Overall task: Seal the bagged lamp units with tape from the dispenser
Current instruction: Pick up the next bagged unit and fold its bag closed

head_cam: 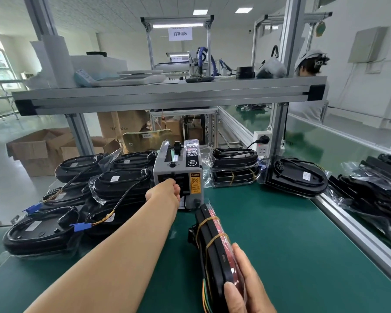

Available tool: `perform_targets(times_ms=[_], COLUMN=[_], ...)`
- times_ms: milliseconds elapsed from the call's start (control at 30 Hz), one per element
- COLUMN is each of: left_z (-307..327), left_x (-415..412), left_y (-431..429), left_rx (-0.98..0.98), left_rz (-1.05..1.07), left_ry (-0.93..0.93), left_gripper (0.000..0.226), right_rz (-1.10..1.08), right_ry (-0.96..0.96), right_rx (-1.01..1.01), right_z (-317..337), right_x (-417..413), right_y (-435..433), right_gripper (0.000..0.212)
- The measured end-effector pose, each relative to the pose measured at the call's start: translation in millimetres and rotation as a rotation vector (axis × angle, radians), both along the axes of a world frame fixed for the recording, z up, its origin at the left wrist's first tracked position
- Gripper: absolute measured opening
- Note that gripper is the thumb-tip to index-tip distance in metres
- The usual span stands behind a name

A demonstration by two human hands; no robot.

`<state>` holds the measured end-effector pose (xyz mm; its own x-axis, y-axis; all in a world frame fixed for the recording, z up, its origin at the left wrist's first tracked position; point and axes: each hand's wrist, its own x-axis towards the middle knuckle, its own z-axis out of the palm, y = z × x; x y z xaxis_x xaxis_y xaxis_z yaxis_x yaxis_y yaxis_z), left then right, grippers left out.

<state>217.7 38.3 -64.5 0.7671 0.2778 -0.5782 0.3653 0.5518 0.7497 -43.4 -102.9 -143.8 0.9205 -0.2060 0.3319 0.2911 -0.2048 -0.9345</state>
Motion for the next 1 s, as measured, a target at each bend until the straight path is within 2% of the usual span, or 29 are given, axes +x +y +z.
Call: perform_targets(times_ms=[100,167,333,467,633,867,1000], left_z=[4.0,10.5,24.5,28.1,19.0,15.3,17.1], left_x=[-19.3,-41.6,-135.7,-210.2,-226.0,-209.4,-203.7], left_y=[-8.2,-9.4,2.9,5.7,0.0,-3.6,-2.4], left_rx=[0.034,0.067,0.312,0.377,0.507,0.528,0.612], left_rz=[0.127,0.084,-0.445,-0.775,-0.858,-0.891,-0.918], left_ry=[-0.087,-0.187,-0.506,-0.670,-0.642,-0.576,-0.591], left_gripper=[0.018,0.017,0.023,0.019,0.016,0.014,0.015], right_rz=[-0.027,-0.038,-0.066,-0.027,0.015,0.073,0.080], right_ry=[-0.005,0.002,0.008,0.043,0.064,0.063,0.061], right_rx=[0.022,0.031,0.059,0.088,0.139,0.152,0.165], right_z=[3.4,6.5,16.5,19.2,17.4,16.2,15.6], right_x=[-1.7,-4.0,-11.4,-17.6,-18.6,-17.0,-17.2], right_y=[0.6,1.3,2.0,0.3,0.1,-3.7,-3.1], right_gripper=[0.071,0.071,0.062,0.057,0.056,0.054,0.053])
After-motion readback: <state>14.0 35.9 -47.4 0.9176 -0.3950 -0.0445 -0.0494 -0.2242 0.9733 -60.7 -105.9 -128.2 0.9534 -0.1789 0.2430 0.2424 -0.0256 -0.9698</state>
